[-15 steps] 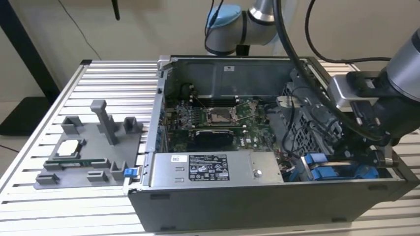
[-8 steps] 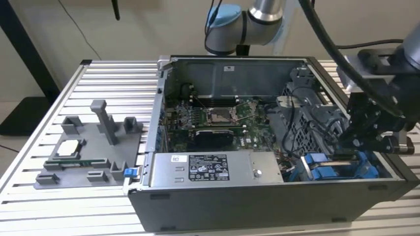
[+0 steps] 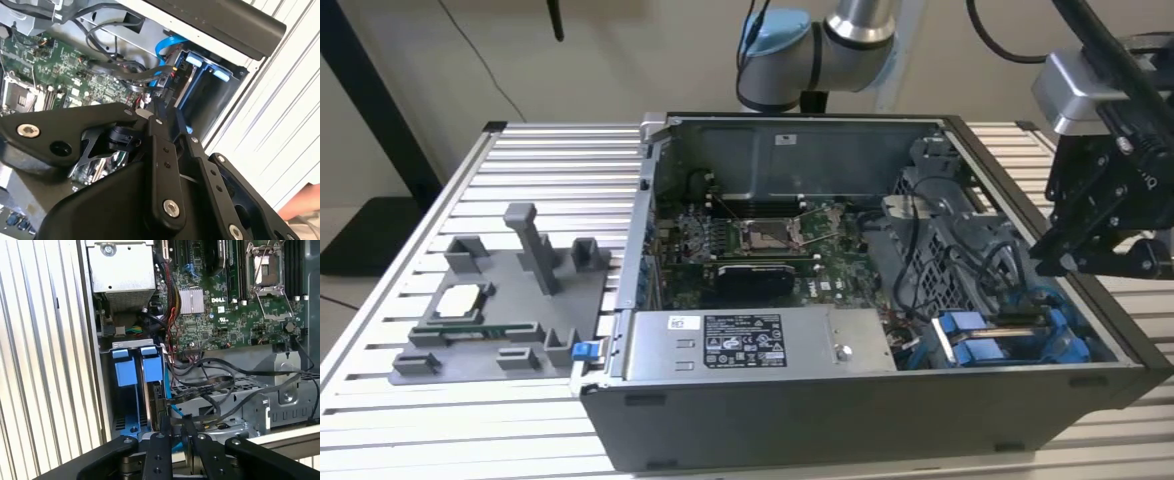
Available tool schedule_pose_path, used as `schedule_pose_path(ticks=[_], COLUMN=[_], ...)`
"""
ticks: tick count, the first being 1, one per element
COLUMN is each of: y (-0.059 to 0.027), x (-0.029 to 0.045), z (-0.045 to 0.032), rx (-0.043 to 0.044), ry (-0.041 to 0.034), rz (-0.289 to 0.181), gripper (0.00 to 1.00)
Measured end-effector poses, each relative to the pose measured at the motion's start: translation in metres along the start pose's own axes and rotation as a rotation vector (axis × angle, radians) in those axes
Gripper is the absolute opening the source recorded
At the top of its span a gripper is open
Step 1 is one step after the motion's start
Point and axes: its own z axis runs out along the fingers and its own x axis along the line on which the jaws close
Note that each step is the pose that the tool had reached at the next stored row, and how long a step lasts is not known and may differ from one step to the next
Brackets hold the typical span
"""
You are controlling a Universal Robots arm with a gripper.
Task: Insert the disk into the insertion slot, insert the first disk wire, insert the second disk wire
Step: 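Insert the second disk wire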
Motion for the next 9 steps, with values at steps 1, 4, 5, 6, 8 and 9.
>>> schedule_pose_path(ticks=[1, 4, 5, 6, 8, 9], y=[0.0000, 0.0000, 0.0000, 0.0000, 0.0000, 0.0000], x=[0.0000, 0.0000, -0.0001, -0.0001, -0.0001, -0.0001], z=[0.0000, -0.0001, -0.0001, -0.0003, -0.0005, -0.0005], rx=[0.0000, 0.0000, 0.0000, 0.0000, 0.0000, 0.0000], ry=[-0.0001, 0.0000, 0.0000, 0.0000, 0.0000, 0.0000], rz=[0.000, 0.000, 0.000, 0.000, 0.000, 0.000], gripper=[1.00, 1.00, 1.00, 1.00, 1.00, 1.00])
